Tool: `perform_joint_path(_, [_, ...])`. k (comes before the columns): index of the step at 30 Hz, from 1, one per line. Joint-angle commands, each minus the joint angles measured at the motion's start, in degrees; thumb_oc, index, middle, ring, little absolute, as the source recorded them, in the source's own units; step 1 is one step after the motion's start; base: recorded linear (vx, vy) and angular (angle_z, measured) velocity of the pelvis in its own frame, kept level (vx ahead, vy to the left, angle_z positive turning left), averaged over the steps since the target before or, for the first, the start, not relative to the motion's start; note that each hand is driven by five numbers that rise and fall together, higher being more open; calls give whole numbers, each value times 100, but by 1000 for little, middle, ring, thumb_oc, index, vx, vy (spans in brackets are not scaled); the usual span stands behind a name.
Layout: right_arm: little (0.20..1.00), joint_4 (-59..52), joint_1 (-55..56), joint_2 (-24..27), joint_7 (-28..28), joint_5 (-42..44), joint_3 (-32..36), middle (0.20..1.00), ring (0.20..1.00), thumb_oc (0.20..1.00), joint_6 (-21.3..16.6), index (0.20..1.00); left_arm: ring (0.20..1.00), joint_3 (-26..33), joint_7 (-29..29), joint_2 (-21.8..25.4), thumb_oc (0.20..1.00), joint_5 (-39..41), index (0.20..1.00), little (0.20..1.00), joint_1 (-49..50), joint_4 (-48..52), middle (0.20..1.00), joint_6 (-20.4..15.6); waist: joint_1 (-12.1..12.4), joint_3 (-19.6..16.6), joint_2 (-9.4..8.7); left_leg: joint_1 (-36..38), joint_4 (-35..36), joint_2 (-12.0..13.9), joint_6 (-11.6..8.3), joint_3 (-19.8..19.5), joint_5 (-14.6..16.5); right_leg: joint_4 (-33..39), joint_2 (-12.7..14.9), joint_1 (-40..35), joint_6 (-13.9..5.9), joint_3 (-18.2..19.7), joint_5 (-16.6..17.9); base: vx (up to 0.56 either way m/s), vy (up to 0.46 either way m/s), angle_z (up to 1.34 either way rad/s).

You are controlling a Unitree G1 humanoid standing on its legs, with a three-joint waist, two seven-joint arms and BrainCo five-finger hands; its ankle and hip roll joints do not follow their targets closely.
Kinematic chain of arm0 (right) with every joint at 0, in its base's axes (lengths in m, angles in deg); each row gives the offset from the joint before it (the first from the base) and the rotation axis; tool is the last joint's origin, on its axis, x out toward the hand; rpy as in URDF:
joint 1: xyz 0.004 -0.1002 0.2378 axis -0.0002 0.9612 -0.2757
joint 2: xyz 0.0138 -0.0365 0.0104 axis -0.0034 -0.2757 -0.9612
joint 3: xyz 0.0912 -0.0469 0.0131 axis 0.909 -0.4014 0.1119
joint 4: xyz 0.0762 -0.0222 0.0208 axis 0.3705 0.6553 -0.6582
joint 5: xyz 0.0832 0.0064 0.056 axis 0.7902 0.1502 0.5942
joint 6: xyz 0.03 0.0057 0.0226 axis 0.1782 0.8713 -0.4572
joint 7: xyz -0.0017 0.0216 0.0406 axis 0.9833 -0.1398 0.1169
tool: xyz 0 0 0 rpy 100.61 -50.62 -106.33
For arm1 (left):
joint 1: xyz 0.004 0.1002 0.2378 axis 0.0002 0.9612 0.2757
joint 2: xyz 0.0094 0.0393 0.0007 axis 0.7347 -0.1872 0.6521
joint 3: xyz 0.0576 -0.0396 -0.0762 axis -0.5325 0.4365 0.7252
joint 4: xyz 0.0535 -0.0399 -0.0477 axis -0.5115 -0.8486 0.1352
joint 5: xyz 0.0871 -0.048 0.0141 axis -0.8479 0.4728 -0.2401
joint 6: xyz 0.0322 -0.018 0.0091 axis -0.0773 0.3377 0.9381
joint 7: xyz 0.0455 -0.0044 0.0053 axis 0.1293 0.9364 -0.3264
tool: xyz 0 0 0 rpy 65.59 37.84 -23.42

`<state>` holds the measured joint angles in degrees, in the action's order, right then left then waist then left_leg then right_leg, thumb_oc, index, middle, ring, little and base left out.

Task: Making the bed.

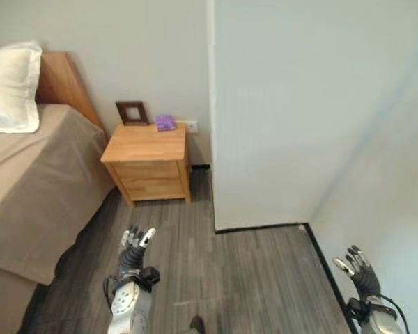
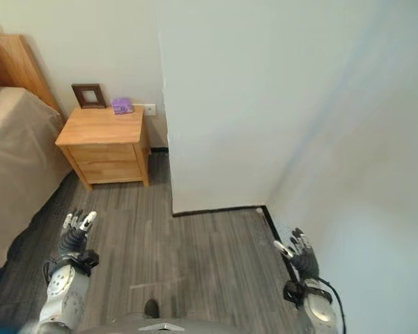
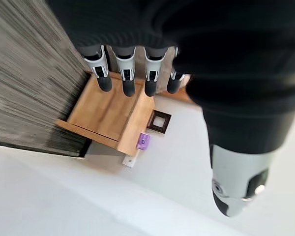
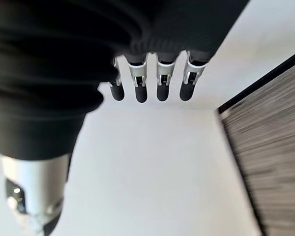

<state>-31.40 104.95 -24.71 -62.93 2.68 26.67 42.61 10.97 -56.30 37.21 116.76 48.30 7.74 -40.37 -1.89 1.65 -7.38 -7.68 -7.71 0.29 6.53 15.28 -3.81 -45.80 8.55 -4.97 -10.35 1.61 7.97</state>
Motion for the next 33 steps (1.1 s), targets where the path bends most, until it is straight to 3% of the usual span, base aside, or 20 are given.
perform_joint_path(1, [1000, -146, -401, 409, -13, 5, 240, 1000, 1000, 1000, -302, 1000, 1000, 35, -59, 206, 1000, -177, 1000, 1000, -582, 483, 1000, -385, -232, 589, 560, 526, 769, 362, -564, -493, -121, 864, -239, 749, 151, 355, 284, 526, 322, 28])
perform_joint_path(2, [1000, -127, -377, 403, -47, -23, 210, 1000, 1000, 1000, -290, 1000, 1000, 58, -32, 270, 1000, -233, 1000, 1000, -613, 526, 1000, -394, -343, 662, 619, 801, 953, 322, -557, -592, -89, 684, -218, 1229, 252, 284, -29, 548, 252, 32])
perform_joint_path(3, [1000, -125, -337, 405, -65, -55, 190, 1000, 1000, 1000, -279, 1000, 1000, 51, -35, 317, 1000, -291, 1000, 1000, -650, 553, 1000, -394, -420, 672, 656, 959, 1032, 319, -578, -610, -64, 1000, -88, 1408, 290, 41, -106, 454, 86, 58])
perform_joint_path(4, [1000, -135, -315, 415, -85, -126, 173, 1000, 1000, 1000, -261, 1000, 1000, 58, -15, 379, 1000, -329, 1000, 1000, -699, 614, 1000, -409, -500, 698, 647, 1130, 1127, 270, -630, -665, -5, 1652, 45, 1503, 284, -227, -242, 552, -37, 70])
perform_joint_path(5, [1000, -118, -283, 431, -126, -121, 159, 1000, 1000, 1000, -241, 1000, 1000, 19, 62, 348, 1000, -204, 1000, 1000, -723, 596, 1000, -456, -609, 652, 538, 1308, 1192, 113, -700, -782, 134, 3000, -77, 1445, 206, -282, -367, 409, -66, 75])
perform_joint_path(6, [1000, -117, -284, 431, -127, -121, 158, 1000, 1000, 1000, -241, 1000, 1000, 20, 64, 350, 1000, -202, 1000, 1000, -724, 594, 1000, -458, -623, 662, 550, 1313, 1195, 127, -702, -797, 124, 3070, -88, 1401, 210, -306, -324, 386, -98, 62])
perform_joint_path(7, [1000, -69, -252, 480, -157, -126, 156, 1000, 1000, 1000, -246, 1000, 1000, -25, 47, 346, 1000, -161, 1000, 1000, -775, 572, 1000, -538, -743, 643, 493, 1391, 1239, 89, -714, -944, 210, 3761, -398, 1271, 168, 124, -519, 252, -74, 68])
perform_joint_path(8, [1000, 16, -177, 404, -205, 44, 143, 1000, 1000, 1000, -232, 1000, 1000, -125, 134, 293, 1000, -169, 1000, 1000, -753, 475, 1000, -503, -682, 537, 393, 1387, 1205, 46, -716, -1132, 237, 3921, -483, 904, 175, 631, -651, 255, -72, 76])
perform_joint_path(14, [1000, 2, -236, 568, -185, 67, 361, 1000, 1000, 1000, -275, 1000, 1000, -70, 243, 137, 1000, -96, 1000, 1000, -256, 344, 1000, -361, -503, 238, 371, 1318, 1271, 15, -727, -1439, 223, 4761, -466, 279, 319, 461, -608, 195, -93, 116])
perform_joint_path(26, [1000, 107, -221, 567, -192, -98, 259, 1000, 1000, 1000, -253, 1000, 1000, -105, 282, 6, 1000, 45, 1000, 1000, -78, 365, 1000, -327, -464, 139, 354, 1334, 1271, 32, -761, -1514, 294, 4889, -535, 128, 382, 468, -676, 51, -22, -18])
perform_joint_path(30, [1000, 111, -372, 576, -185, -165, 164, 1000, 1000, 1000, -308, 1000, 1000, -81, 203, 25, 1000, 45, 1000, 1000, -197, 321, 1000, -382, -386, 269, 367, 1386, 1271, 95, -729, -1504, 299, 4216, -635, 492, 340, 473, -722, -36, -15, -1])
perform_joint_path(31, [1000, 90, -437, 595, -205, -179, 113, 1000, 1000, 1000, -308, 1000, 1000, -74, 202, 68, 1000, 57, 1000, 1000, -244, 364, 1000, -402, -367, 359, 372, 1323, 1218, 133, -741, -1506, 253, 3936, -709, 655, 313, 552, -776, -219, -73, -26])
perform_joint_path(32, [1000, 70, -505, 595, -235, -174, 26, 1000, 1000, 1000, -322, 1000, 1000, -105, 208, 187, 1000, 82, 1000, 1000, -378, 316, 1000, -478, -399, 488, 334, 1039, 978, 127, -750, -1827, 188, 3521, -966, 779, 289, 1265, -979, -238, -105, -25])
perform_joint_path(33, [1000, 41, -512, 612, -248, -170, -12, 1000, 1000, 1000, -330, 1000, 1000, -150, 206, 225, 1000, 77, 1000, 1000, -457, 306, 1000, -485, -379, 521, 324, 910, 883, 125, -753, -2037, 143, 3348, -1063, 711, 323, 1570, -1058, -231, -161, 0])
